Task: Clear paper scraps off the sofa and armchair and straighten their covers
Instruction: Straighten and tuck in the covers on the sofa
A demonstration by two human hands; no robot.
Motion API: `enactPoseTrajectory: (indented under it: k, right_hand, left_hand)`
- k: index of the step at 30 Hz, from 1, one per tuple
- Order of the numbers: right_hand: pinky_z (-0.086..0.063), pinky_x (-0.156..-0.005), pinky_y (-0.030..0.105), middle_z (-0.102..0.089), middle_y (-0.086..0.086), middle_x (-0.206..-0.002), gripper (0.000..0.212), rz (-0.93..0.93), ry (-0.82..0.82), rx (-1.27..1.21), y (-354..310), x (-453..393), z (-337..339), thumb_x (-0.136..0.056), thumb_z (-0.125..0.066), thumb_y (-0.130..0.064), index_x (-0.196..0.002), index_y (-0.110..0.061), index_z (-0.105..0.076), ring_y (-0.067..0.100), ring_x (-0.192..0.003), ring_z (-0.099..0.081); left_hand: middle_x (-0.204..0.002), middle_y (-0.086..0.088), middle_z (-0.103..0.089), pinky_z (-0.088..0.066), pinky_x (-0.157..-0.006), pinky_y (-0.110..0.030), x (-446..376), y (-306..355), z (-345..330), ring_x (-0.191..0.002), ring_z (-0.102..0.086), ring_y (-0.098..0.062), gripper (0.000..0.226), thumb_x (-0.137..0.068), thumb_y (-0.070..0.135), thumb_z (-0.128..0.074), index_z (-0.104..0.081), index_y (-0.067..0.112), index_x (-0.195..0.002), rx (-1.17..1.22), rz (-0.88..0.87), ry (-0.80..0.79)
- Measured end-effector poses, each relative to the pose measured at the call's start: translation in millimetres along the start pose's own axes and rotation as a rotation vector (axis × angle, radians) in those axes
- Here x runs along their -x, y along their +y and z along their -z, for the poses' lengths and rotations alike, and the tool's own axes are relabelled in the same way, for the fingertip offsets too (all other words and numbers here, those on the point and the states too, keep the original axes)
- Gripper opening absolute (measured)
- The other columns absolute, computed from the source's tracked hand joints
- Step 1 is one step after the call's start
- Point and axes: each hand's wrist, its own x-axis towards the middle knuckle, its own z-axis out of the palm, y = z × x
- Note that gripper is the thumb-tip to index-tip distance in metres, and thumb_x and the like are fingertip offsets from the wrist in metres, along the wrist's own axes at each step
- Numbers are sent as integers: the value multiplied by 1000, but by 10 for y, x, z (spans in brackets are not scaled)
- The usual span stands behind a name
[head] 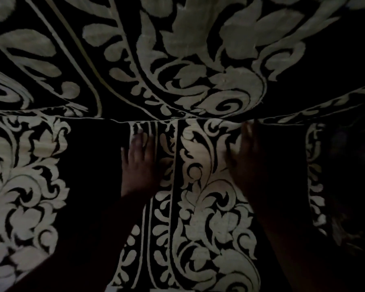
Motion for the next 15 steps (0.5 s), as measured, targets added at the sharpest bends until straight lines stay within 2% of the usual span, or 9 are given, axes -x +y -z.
enactPoseTrajectory:
  k: [2,4,6,8,9,11,15]
  right_hand:
    - [-21,-119,62,3,9,-169,94,134,-170,72,130,216,-139,-90,-42,-69,-161,-24,-2,35,-155,-7]
    - [-24,-118,62,-5,9,-169,90,184,-191,105,355,247,-109,-91,-30,-76,-161,-23,-9,32,-154,-14]
    - [-30,-118,50,-33,14,-161,73,95,1,43,494,103,77,-100,-31,-63,-156,-17,-33,32,-145,-35]
    - [-25,-116,33,-54,16,-144,54,-114,218,5,709,-155,274,-105,-38,-46,-146,-12,-48,33,-132,-51]
    - [-21,-116,28,-58,17,-139,51,-204,269,-20,842,-280,341,-106,-40,-41,-143,-9,-52,34,-128,-54]
    - [-25,-114,35,-56,19,-141,53,-266,196,-30,1033,-450,403,-102,-43,-42,-140,-7,-53,37,-131,-51]
    - [-33,-112,43,-49,17,-147,62,-226,-39,-48,1220,-565,346,-94,-66,-35,-145,-8,-44,35,-135,-46]
  left_hand:
    - [-168,-11,-6,-16,-120,-63,211,146,-175,-155,-7,-29,85,-92,66,-29,-11,19,-161,-101,-211,-112]
    - [-168,-13,-8,-12,-118,-68,276,278,-334,-155,-6,-31,92,-88,71,-26,-13,17,-161,-167,-275,-167]
    - [-169,-12,-2,-5,-119,-68,202,380,-412,-156,0,-29,98,-84,77,-22,-4,18,-161,-207,-273,-178]
    - [-169,-12,-1,-7,-119,-67,82,498,-465,-156,0,-29,96,-85,74,-21,-2,19,-160,-210,-367,-148]
    - [-168,-13,-4,-8,-119,-66,22,573,-467,-156,-2,-30,93,-86,72,-22,-4,18,-160,-202,-419,-140]
    - [-168,-13,-4,-7,-120,-64,-88,748,-433,-156,-2,-30,90,-91,71,-24,-2,17,-160,-247,-499,-144]
    - [-168,-9,14,-2,-119,-65,-209,1077,-445,-155,13,-27,95,-92,74,-25,14,20,-158,-284,-624,-188]
